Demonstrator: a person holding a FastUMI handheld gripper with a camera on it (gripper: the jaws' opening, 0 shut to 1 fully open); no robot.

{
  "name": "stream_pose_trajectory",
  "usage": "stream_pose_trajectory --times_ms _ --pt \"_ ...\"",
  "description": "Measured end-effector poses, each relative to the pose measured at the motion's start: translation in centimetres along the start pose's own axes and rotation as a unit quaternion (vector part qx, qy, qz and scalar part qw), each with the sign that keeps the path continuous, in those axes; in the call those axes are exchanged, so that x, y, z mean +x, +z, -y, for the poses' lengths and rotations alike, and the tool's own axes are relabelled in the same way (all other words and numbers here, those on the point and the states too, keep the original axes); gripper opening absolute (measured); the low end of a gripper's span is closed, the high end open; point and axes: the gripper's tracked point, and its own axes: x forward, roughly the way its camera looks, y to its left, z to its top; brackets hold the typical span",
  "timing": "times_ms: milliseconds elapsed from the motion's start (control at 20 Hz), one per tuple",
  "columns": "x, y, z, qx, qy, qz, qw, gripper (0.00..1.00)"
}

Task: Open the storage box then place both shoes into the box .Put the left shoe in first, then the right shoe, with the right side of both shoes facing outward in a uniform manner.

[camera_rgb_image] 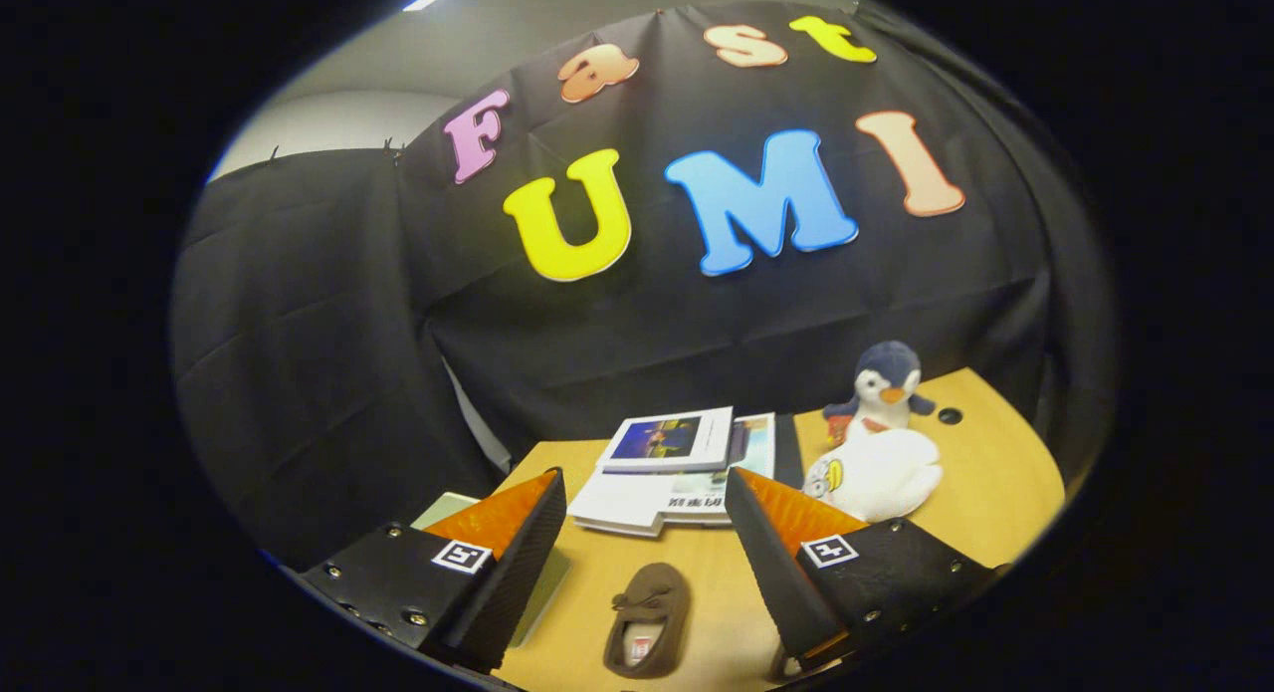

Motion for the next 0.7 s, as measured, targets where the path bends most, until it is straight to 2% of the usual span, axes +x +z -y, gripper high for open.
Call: stream_pose_trajectory --times_ms 150,400,550,700 --pt "1.9 -3.7 -2.0 0.048 0.047 -0.056 0.996 0.97" --pt "4.4 -8.3 -4.7 0.081 0.106 -0.118 0.984 0.97" --pt "5.8 -11.3 -7.0 0.091 0.152 -0.153 0.972 0.97" --pt "6.7 -14.2 -9.2 0.120 0.200 -0.189 0.954 0.97"
